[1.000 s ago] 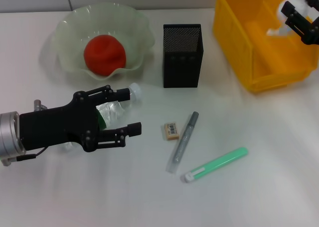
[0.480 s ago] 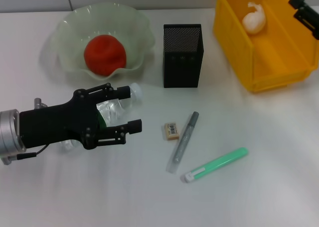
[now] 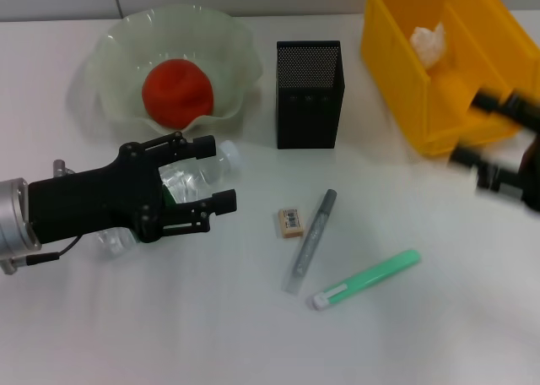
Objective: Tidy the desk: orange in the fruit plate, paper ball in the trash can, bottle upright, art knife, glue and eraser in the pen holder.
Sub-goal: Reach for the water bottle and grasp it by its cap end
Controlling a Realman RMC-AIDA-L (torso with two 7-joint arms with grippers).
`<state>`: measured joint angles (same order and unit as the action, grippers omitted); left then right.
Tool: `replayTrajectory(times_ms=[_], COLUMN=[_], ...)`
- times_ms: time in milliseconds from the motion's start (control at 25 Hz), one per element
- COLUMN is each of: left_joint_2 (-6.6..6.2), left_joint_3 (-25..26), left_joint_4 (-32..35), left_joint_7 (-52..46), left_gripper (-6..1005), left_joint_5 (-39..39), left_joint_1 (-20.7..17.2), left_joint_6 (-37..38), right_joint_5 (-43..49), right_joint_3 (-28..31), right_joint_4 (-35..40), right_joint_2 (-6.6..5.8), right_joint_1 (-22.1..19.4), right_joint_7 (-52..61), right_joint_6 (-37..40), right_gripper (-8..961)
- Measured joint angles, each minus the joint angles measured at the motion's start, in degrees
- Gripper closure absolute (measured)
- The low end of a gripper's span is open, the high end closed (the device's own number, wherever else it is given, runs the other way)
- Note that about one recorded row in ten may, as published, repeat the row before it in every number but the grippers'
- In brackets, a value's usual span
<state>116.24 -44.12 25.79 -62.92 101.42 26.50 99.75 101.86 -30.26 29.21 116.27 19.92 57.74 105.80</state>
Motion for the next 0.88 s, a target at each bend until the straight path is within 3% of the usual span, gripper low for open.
replayTrajectory(times_ms=[80, 440, 600, 880], left_joint_2=[-0.1, -0.34, 0.15, -0.06], left_joint_3=[0.0, 0.0, -0.89, -0.99], left_joint_4=[0.05, 3.38, 12.56, 19.98], left_joint_7=[-0.8, -4.67, -13.35, -27.1], left_gripper=[170, 170, 170, 170], left_joint_5=[0.0, 0.26, 3.03, 12.41], left_joint_1=[0.2, 0.77, 1.75, 6.7], left_joint_6=[-0.05, -0.7, -3.61, -4.64], right_joint_5=[6.8, 15.07, 15.44, 16.39], right_joint_3=[-0.02, -0.33, -0.4, -0.5], right_joint_4=[1.32, 1.33, 1.12, 0.97], right_joint_2=[0.0, 1.21, 1.83, 2.03], right_joint_1=[0.11, 1.28, 1.49, 1.99], right_joint_7=[0.68, -0.23, -1.48, -1.52], right_joint_6=[-0.57, -9.08, -10.95, -12.19], right_gripper=[170, 171, 171, 171])
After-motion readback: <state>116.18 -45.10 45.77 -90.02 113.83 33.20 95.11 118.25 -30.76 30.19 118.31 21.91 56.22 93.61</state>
